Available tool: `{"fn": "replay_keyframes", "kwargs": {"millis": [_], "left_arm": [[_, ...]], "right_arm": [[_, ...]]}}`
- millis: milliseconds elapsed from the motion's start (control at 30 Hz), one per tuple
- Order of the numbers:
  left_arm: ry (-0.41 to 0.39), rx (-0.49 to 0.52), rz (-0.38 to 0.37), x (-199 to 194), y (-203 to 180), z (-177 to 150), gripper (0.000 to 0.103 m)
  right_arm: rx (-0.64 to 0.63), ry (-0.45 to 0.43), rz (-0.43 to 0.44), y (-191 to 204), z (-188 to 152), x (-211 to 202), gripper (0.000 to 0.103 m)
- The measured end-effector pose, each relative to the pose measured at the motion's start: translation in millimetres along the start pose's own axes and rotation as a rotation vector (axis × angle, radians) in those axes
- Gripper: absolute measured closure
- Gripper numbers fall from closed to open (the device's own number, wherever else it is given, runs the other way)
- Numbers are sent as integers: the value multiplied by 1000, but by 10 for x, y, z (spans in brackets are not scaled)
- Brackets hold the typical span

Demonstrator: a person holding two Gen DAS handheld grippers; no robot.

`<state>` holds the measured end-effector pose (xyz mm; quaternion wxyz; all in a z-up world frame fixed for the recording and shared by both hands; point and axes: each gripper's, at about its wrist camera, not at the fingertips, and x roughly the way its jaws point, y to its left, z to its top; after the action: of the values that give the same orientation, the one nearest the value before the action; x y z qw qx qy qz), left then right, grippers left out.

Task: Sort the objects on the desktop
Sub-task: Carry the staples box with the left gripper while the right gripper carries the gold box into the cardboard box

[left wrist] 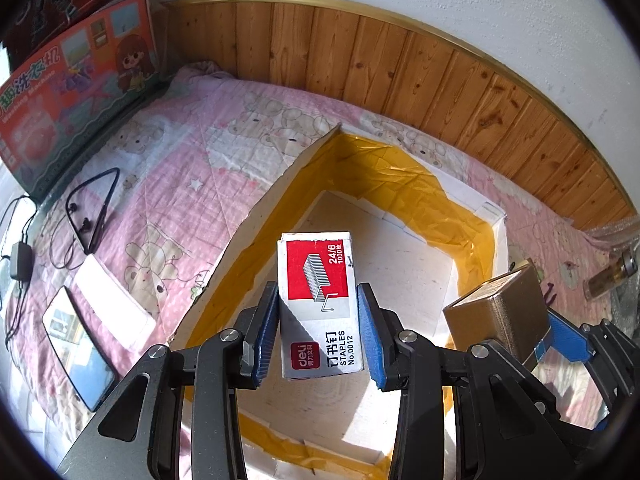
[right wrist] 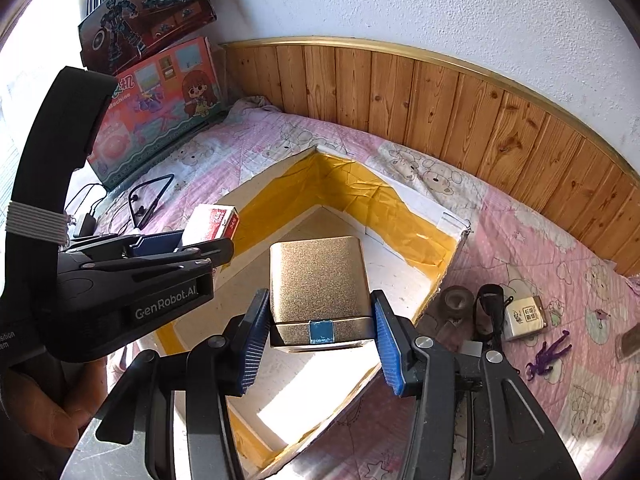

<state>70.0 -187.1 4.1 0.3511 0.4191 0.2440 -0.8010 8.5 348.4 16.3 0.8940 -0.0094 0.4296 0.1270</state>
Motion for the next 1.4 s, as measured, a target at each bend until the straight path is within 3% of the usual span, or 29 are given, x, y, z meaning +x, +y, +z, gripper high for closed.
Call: {"fn": "replay_keyframes", "kwargs": {"millis": [433, 833, 1400], "left_arm": [[51, -19, 0, 378, -66, 252, 63], [117, 36, 50, 876, -259, 432, 63], [202, 26, 67, 1525, -275, 553, 63]], "right_arm": [[-104, 101, 6, -71, 245, 375, 53], [-218, 221, 16, -190, 313, 874, 53], [-375, 387, -15, -223, 417, 1464, 53]]}}
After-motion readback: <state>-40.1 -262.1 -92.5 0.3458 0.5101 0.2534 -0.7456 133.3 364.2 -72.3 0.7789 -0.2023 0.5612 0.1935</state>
